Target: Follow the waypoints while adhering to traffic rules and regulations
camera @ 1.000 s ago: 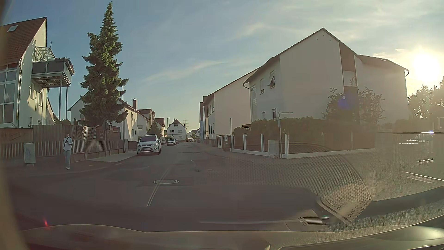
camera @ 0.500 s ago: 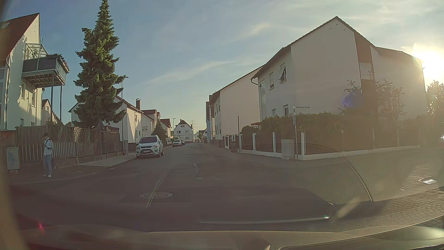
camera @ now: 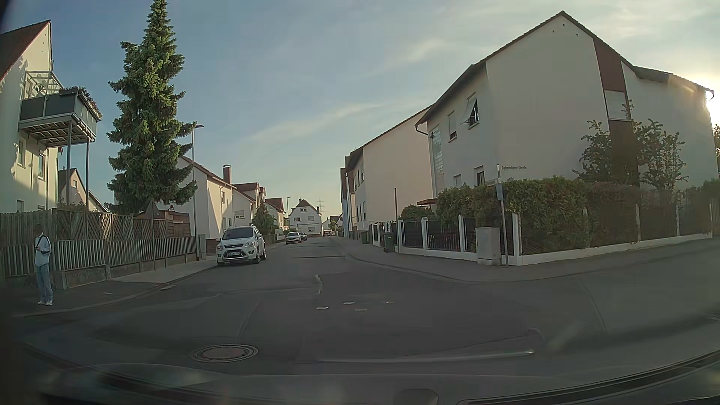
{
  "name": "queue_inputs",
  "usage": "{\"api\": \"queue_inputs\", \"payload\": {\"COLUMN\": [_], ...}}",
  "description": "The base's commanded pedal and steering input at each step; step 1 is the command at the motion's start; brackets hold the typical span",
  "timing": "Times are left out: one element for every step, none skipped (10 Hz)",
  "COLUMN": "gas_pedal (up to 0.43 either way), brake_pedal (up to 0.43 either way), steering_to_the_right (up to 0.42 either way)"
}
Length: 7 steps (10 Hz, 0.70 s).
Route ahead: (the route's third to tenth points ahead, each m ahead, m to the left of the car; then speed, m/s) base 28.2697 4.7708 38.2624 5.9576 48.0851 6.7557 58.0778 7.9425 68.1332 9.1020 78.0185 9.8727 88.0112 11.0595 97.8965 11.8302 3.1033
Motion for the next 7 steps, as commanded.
{"api": "queue_inputs", "payload": {"gas_pedal": [0.000,0.000,0.000,0.000,0.000,0.000,0.000], "brake_pedal": [0.238,0.171,0.049,0.030,0.030,0.030,0.030], "steering_to_the_right": [-0.057,-0.057,-0.057,-0.056,-0.056,-0.056,-0.055]}}
